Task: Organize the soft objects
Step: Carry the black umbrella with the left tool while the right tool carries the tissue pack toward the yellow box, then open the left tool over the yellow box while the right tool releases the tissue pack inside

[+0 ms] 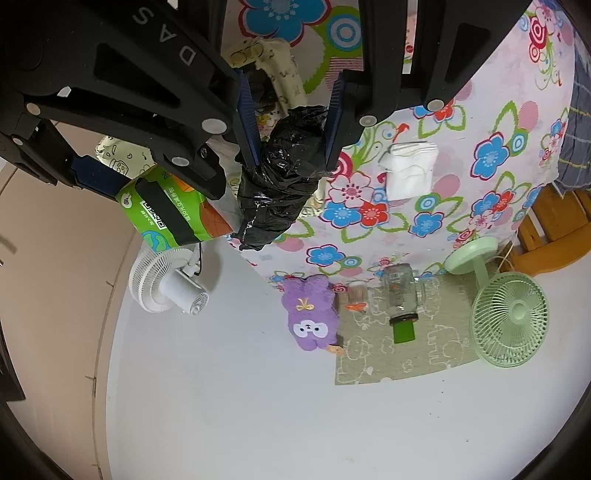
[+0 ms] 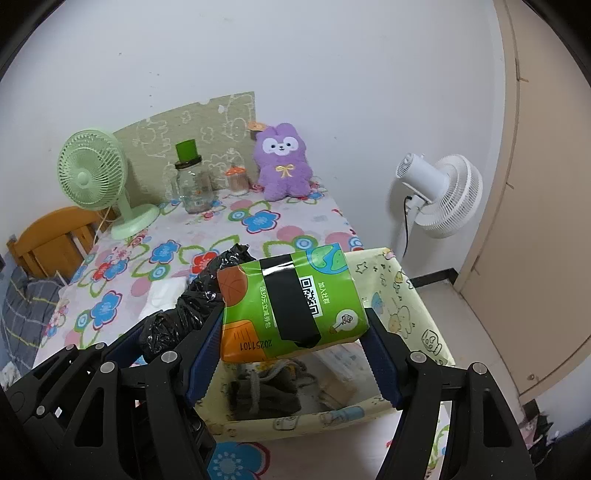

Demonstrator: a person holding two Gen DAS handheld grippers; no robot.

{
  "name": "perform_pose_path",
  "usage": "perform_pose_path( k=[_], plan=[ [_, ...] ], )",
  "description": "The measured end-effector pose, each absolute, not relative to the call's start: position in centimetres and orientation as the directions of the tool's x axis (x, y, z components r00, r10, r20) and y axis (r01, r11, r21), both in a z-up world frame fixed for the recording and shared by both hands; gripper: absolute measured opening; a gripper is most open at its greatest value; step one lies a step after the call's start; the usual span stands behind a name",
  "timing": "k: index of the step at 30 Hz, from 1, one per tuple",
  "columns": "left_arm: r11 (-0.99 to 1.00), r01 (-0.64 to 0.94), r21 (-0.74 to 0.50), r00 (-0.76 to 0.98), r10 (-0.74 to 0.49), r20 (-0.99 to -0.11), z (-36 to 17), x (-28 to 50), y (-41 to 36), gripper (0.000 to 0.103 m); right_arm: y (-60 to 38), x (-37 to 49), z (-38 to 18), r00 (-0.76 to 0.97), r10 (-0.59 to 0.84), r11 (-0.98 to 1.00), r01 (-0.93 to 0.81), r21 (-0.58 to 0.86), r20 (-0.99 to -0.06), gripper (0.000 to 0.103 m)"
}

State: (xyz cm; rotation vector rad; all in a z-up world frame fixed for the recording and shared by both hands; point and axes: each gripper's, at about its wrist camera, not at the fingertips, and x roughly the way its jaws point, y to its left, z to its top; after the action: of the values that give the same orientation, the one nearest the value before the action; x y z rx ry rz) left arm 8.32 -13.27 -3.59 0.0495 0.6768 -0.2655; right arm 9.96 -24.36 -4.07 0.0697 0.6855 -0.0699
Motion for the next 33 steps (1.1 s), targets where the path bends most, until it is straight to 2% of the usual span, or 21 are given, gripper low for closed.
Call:
perform_pose_path(
  k=[16,21,24,26,33],
  plan=[
    [0.949,0.313,-0.032,0.709,-0.256,-0.658,-5.0,10.4,-16.5,0.034,-27.8,11.5,-5.7,0.744,-0.074,0.988,0.147,0.055,-0.664,0.074],
    [0.948,0.317,-0.025,0.694,-0.249,-0.676,-5.5,10.9,-17.2,0.038,-28.6,12.0,-6.2,0.734,-0.069,0.985,0.156,0.068,-0.676,0.074],
    [0.948,0.318,-0.026,0.684,-0.249,-0.686,-5.7,11.2,-17.4,0.044,-28.9,12.2,-6.5,0.732,-0.063,0.985,0.155,0.076,-0.678,0.074],
    [0.948,0.317,-0.024,0.679,-0.244,-0.693,-5.9,11.3,-17.5,0.061,-29.0,12.4,-6.6,0.732,-0.056,0.985,0.150,0.081,-0.679,0.074],
    [0.948,0.317,-0.013,0.678,-0.236,-0.696,-6.0,11.4,-17.6,0.066,-29.2,12.9,-7.2,0.730,-0.007,0.985,0.124,0.123,-0.683,0.075]
  ],
)
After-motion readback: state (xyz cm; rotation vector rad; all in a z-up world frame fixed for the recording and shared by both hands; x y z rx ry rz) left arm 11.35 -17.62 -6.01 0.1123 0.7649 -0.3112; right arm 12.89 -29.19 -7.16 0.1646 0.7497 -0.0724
